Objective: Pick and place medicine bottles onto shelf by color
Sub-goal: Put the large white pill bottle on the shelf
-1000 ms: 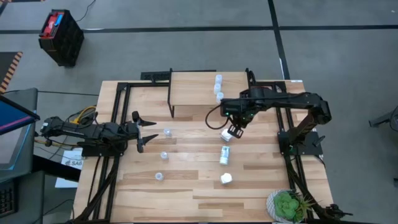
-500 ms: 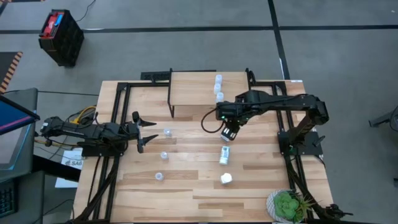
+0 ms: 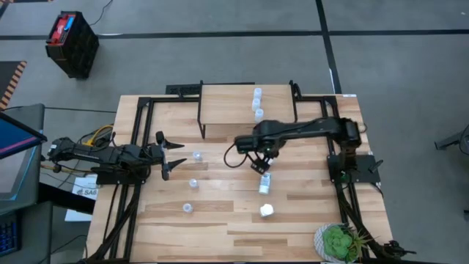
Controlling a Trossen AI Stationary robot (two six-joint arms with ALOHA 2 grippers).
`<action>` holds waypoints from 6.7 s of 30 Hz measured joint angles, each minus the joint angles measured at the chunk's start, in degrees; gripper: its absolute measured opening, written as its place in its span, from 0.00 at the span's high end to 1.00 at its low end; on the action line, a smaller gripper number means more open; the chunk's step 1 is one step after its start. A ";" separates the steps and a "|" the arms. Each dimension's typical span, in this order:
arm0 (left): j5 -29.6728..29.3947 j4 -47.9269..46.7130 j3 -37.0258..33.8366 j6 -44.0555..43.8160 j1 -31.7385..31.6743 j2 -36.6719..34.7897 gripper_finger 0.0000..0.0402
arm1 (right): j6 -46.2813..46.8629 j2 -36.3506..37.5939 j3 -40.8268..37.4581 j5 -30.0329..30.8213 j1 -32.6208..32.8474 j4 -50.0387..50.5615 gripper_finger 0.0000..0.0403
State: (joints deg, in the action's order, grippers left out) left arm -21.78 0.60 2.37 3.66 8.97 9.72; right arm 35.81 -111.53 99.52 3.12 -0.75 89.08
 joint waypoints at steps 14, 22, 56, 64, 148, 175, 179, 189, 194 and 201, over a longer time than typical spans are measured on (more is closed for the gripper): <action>0.00 -0.07 0.00 0.00 0.00 0.00 0.39 | -4.50 -2.48 -0.04 -4.35 0.35 0.72 0.08; 0.00 -0.18 0.00 0.00 -0.02 0.02 0.39 | -1.21 5.20 0.01 10.52 4.12 1.01 0.08; 0.00 -0.20 0.00 0.59 -0.02 0.02 0.39 | 11.70 23.56 -30.71 22.24 9.48 -47.39 0.09; 0.00 -0.26 0.00 0.63 -0.02 0.02 0.39 | 10.58 19.30 -28.50 16.34 4.95 -43.61 0.09; -0.01 -0.28 0.00 1.31 0.00 0.02 0.39 | 8.73 12.83 -29.94 5.81 -0.48 -37.35 0.52; -0.02 -0.28 0.00 2.06 0.00 0.01 0.39 | -8.11 23.62 -3.45 10.87 -11.31 -8.06 0.58; 0.00 -0.26 0.00 4.25 0.00 0.00 0.39 | -15.53 23.35 -2.52 12.24 -18.82 -8.20 0.58; -0.11 -0.26 0.00 4.31 0.00 0.02 0.39 | -43.89 21.07 -2.47 7.38 -34.84 -19.48 0.57; -2.41 -0.21 0.00 4.39 0.00 0.02 0.39 | -46.96 19.03 -2.45 2.90 -40.27 -24.10 0.57; -4.52 -0.09 0.00 4.42 -0.02 0.00 0.39 | -51.62 15.84 -2.40 0.56 -42.75 -23.08 0.57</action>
State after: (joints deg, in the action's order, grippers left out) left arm -26.30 0.51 2.37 8.08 8.95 9.72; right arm -15.81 -95.68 97.12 3.68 -43.50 66.00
